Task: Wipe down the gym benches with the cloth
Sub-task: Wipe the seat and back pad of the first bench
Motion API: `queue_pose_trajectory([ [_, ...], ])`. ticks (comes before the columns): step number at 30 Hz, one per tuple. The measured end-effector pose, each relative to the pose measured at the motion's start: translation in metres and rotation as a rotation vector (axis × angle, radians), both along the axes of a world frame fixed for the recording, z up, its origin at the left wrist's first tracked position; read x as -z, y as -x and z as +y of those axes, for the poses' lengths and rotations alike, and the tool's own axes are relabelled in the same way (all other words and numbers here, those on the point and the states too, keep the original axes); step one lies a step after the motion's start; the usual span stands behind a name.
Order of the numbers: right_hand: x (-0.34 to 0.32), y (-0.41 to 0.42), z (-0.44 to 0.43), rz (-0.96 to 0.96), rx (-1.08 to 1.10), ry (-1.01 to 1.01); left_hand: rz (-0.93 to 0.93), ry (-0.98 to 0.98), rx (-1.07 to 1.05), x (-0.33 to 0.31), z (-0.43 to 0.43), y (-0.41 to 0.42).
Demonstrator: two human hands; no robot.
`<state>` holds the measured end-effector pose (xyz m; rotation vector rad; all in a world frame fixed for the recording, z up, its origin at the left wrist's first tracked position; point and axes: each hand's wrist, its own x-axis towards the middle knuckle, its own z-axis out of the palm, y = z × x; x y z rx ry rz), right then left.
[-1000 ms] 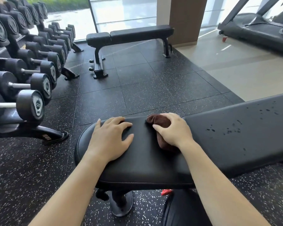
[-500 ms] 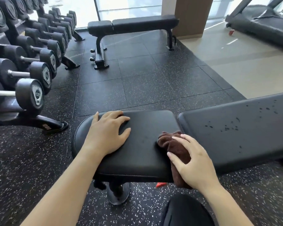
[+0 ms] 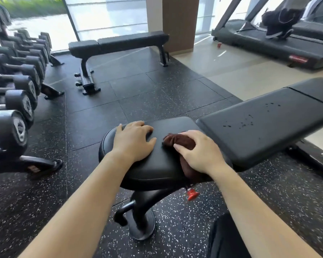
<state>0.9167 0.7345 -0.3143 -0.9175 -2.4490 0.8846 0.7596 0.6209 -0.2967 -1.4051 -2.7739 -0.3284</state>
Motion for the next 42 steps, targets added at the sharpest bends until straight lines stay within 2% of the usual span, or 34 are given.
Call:
queue_pose_trajectory([
  [3, -0.011, 0.018, 0.004, -0.112, -0.003, 0.022, 0.041, -0.116, 0.055, 0.001, -0.011, 0.0],
  [6, -0.008, 0.001, -0.016, -0.064, 0.038, -0.001, -0.042, -0.249, 0.015, -0.003, -0.01, -0.001],
  [10, 0.012, -0.026, -0.075, 0.148, 0.2, -0.141, -0.006, -0.16, 0.075, 0.0, -0.005, 0.002],
  [15, 0.024, -0.018, -0.111, 0.241, 0.313, -0.214, 0.031, -0.08, 0.135, 0.0, -0.011, 0.005],
  [20, 0.037, -0.034, -0.082, 0.277, 0.304, -0.248, 0.02, -0.038, 0.143, -0.003, -0.011, 0.002],
  [25, 0.063, -0.071, -0.027, 0.373, 0.423, -0.206, 0.018, -0.022, 0.126, -0.004, -0.007, -0.009],
  [27, 0.069, -0.071, -0.025, 0.376, 0.371, -0.229, 0.015, -0.017, 0.084, -0.001, -0.002, -0.02],
  [33, 0.081, -0.083, 0.0, 0.386, 0.019, -0.397, 0.044, -0.017, -0.099, 0.018, 0.033, -0.064],
  [36, 0.081, -0.096, 0.034, 0.376, -0.069, -0.345, 0.077, 0.001, -0.195, 0.027, 0.053, -0.087],
  [40, 0.077, -0.096, 0.055, 0.398, -0.198, -0.243, 0.098, -0.103, -0.257, 0.028, 0.048, -0.101],
  [42, 0.069, -0.089, 0.063, 0.384, -0.26, -0.173, 0.127, -0.072, -0.28, 0.031, 0.046, -0.111],
])
